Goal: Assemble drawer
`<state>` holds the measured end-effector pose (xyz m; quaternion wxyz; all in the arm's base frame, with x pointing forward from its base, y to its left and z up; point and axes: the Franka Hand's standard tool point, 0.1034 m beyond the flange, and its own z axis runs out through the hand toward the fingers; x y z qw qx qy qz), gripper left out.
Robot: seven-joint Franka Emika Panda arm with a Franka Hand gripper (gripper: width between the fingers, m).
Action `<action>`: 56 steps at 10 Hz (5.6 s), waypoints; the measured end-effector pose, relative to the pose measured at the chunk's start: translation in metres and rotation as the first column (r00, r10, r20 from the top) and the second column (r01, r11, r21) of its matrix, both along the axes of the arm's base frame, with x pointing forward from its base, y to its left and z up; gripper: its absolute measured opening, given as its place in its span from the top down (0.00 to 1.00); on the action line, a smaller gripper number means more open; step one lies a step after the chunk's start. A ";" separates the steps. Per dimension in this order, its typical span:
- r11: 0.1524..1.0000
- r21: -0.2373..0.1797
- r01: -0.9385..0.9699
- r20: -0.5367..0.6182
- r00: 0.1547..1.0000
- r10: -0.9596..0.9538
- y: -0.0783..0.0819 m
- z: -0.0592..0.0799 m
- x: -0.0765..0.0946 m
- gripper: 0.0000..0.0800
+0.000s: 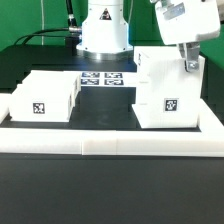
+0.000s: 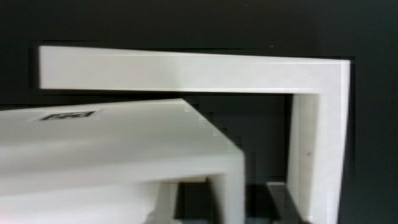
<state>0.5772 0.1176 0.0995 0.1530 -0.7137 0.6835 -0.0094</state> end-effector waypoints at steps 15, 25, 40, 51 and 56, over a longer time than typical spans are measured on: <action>0.998 0.044 0.043 -0.026 0.999 -0.041 0.003 0.000 0.059 0.93; 0.995 0.055 0.084 -0.024 0.996 -0.083 0.002 0.005 0.076 0.30; 0.564 -0.022 -0.825 -0.095 0.564 0.821 -0.026 0.032 0.019 0.19; 0.193 -0.101 -0.976 -0.078 0.201 0.976 -0.109 0.038 -0.004 0.19; 0.215 -0.129 -0.968 -0.105 0.229 0.968 -0.139 0.015 -0.021 0.19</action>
Offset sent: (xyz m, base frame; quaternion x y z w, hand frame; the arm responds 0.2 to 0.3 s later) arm 0.0000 0.0000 0.0000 0.0000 0.0000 0.0000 1.0000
